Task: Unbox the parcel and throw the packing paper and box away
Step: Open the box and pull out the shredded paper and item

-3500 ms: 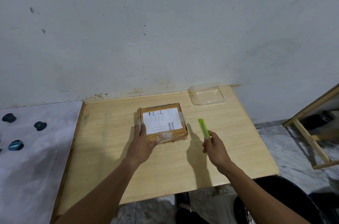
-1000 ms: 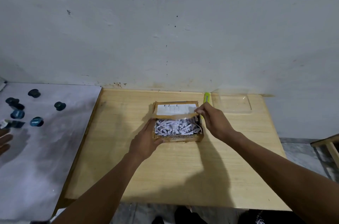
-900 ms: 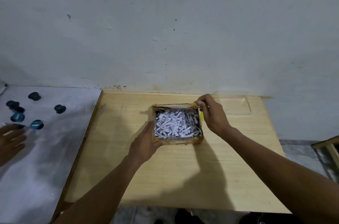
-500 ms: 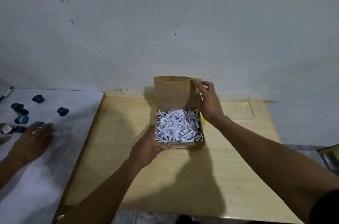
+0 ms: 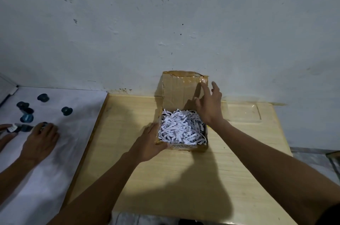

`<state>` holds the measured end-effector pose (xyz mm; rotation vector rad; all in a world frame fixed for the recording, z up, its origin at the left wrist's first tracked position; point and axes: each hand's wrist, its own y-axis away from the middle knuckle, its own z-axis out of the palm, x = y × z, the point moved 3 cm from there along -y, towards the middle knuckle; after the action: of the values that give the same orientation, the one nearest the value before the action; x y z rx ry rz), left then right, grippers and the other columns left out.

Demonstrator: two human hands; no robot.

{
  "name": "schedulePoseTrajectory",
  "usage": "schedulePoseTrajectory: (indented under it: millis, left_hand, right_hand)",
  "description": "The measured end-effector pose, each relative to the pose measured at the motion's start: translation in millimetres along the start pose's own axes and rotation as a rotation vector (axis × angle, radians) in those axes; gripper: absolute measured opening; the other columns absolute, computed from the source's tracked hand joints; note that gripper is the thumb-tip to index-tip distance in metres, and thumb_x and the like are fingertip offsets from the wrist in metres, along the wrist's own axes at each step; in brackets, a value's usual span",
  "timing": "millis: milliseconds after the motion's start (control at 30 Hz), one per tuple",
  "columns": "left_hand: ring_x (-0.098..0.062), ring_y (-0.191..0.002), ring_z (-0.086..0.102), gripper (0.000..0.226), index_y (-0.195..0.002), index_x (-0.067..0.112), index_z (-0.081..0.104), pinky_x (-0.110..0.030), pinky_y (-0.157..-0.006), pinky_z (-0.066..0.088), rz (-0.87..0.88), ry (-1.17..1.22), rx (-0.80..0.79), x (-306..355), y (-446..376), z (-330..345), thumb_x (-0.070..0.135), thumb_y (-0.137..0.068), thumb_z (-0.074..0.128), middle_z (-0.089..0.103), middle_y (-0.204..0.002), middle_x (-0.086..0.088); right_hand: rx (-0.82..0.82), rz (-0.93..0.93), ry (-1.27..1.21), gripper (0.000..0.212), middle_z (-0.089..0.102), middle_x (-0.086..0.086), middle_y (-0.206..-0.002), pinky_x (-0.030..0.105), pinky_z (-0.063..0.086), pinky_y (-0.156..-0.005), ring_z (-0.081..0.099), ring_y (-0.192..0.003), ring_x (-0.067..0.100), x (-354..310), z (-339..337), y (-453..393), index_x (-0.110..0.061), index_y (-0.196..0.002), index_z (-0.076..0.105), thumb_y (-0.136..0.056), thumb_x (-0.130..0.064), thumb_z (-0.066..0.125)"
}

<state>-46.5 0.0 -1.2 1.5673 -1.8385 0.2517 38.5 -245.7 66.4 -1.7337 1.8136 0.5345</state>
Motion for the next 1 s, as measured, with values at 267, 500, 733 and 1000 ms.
schedulePoseTrajectory:
  millis: [267, 500, 733, 1000]
  left_hand:
    - [-0.020, -0.151, 0.007, 0.106, -0.155, 0.015, 0.003, -0.037, -0.121, 0.020, 0.281, -0.319, -0.006, 54, -32, -17, 0.049, -0.081, 0.070, 0.005, -0.164, -0.003]
    - [-0.029, -0.149, 0.015, 0.126, -0.153, 0.006, -0.004, -0.040, -0.120, 0.021, 0.192, -0.537, -0.234, 66, -71, -1, 0.052, -0.071, 0.078, 0.005, -0.163, -0.011]
    - [-0.031, -0.143, 0.029, 0.121, -0.152, 0.003, 0.004, -0.040, -0.118, 0.024, 0.175, -0.623, -0.149, 53, -80, 20, 0.055, -0.070, 0.076, 0.024, -0.158, -0.016]
    - [-0.032, -0.143, 0.028, 0.100, -0.152, 0.005, 0.012, -0.038, -0.121, 0.012, 0.191, -0.637, -0.084, 41, -78, 27, 0.050, -0.081, 0.066, 0.024, -0.158, -0.017]
  right_hand:
    - [-0.497, -0.330, 0.294, 0.098, 0.012, 0.009, -0.160, 0.048, 0.027, -0.117, 0.011, -0.147, 0.031, 14, 28, 50, -0.023, -0.153, 0.015, -0.077, -0.060, 0.064]
    - [-0.577, -0.287, 0.459, 0.117, 0.027, 0.013, -0.148, 0.039, 0.029, -0.113, 0.026, -0.137, 0.033, 13, 40, 38, -0.010, -0.152, 0.014, -0.065, -0.055, 0.078]
    - [-0.657, -0.216, 0.476, 0.109, 0.039, 0.021, -0.138, 0.043, 0.034, -0.108, 0.039, -0.126, 0.038, 21, 64, 36, -0.002, -0.148, 0.013, -0.069, -0.042, 0.076]
    - [-0.589, -0.252, 0.502, 0.097, 0.037, 0.019, -0.142, 0.050, 0.029, -0.109, 0.034, -0.131, 0.036, 21, 77, 40, -0.005, -0.149, 0.020, -0.077, -0.047, 0.070]
